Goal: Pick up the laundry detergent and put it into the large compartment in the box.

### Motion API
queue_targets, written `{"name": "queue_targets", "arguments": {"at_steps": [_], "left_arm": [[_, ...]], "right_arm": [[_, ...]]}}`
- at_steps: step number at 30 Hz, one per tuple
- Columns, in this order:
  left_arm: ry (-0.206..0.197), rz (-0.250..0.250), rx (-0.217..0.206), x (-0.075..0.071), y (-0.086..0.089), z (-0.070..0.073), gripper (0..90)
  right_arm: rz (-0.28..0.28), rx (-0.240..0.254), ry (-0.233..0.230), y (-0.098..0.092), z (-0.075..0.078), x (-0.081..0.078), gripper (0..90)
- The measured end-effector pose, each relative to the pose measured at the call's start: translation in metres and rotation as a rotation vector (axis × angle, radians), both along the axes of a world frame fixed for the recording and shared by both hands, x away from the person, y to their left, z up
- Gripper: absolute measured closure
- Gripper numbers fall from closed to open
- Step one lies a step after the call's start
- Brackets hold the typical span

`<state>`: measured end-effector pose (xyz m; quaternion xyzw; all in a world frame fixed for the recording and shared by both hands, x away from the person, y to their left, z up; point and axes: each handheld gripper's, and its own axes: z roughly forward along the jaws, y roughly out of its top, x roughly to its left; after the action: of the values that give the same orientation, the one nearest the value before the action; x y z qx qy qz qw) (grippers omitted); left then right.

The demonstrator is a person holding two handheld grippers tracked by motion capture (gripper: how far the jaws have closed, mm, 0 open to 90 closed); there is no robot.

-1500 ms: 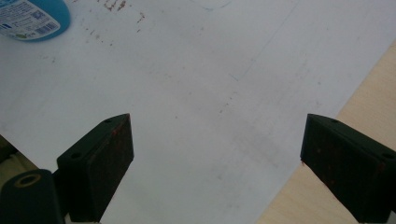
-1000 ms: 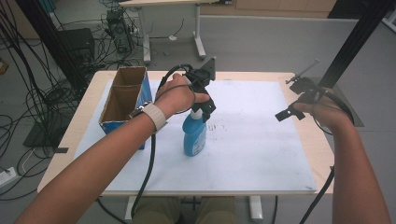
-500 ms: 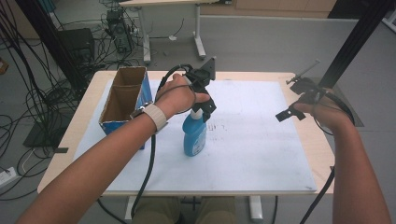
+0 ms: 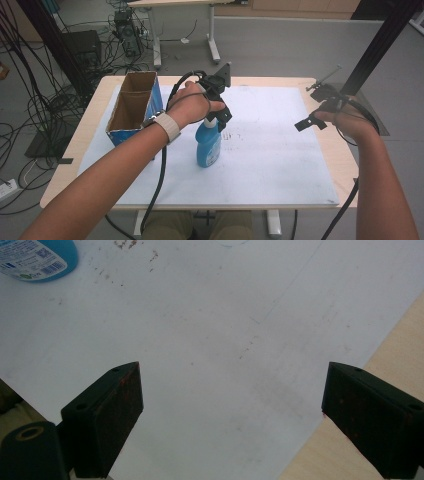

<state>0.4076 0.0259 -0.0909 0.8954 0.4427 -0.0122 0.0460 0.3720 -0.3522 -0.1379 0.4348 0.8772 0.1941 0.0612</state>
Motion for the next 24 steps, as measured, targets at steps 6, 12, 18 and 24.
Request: {"name": "queue_targets", "arguments": {"at_steps": [6,12,18,24], "left_arm": [[-0.012,0.009,0.005,-0.001,0.0,-0.005,8.8],[-0.01,0.005,0.009,0.0,-0.001,-0.008,9.2],[-0.01,0.02,0.007,0.002,-0.003,-0.015,9.4],[-0.009,0.017,0.016,0.003,-0.006,-0.022,9.8]], "right_arm": [[0.002,0.003,0.0,0.001,-0.001,0.0,9.4],[0.004,0.004,0.002,0.002,-0.003,0.0,9.3],[0.005,0.007,0.003,0.001,-0.005,0.0,9.4],[0.001,0.008,0.006,0.0,-0.007,0.0,9.4]]}}
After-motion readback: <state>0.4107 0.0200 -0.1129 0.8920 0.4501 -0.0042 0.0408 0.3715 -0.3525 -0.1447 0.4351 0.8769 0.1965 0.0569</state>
